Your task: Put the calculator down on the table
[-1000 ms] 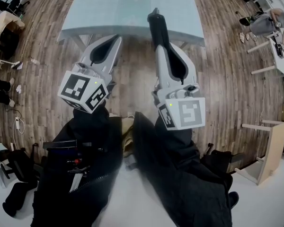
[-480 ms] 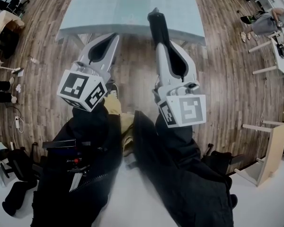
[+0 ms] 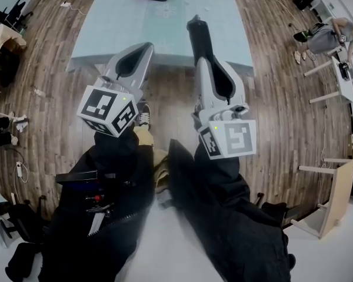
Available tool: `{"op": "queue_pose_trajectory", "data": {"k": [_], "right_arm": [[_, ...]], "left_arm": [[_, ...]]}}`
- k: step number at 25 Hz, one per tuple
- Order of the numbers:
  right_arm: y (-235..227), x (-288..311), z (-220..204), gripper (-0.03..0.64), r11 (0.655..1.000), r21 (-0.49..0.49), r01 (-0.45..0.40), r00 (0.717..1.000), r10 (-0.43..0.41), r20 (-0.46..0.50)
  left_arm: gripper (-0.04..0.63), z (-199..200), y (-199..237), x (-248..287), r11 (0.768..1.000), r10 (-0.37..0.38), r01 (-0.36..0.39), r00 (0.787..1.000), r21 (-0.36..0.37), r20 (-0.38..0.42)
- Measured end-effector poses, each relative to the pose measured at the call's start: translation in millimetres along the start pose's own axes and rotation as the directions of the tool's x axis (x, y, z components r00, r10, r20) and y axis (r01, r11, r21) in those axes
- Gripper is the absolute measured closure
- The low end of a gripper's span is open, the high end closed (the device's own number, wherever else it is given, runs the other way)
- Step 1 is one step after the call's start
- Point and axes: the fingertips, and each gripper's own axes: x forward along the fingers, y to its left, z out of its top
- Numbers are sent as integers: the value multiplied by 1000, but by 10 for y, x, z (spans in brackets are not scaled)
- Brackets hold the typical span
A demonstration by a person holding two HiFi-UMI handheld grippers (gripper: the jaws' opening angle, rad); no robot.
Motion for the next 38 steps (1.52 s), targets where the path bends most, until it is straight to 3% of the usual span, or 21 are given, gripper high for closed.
{"op": "queue_pose_trajectory", "data": {"k": [19, 30, 38], "right_arm": [[-541, 1850, -282, 572, 999, 10, 42, 999, -42, 6], [-916, 2632, -470, 572, 994, 7, 111, 994, -111, -3], [-995, 3042, -689, 572, 994, 13, 106, 993, -106, -51]], "left_arm": [[594, 137, 1501, 1309, 1000, -21, 21, 1000, 2, -11], [594, 83, 2099, 2056, 997, -83, 82, 996, -12, -36], [594, -69, 2480, 2253, 997, -66, 63, 996, -36, -68]]}}
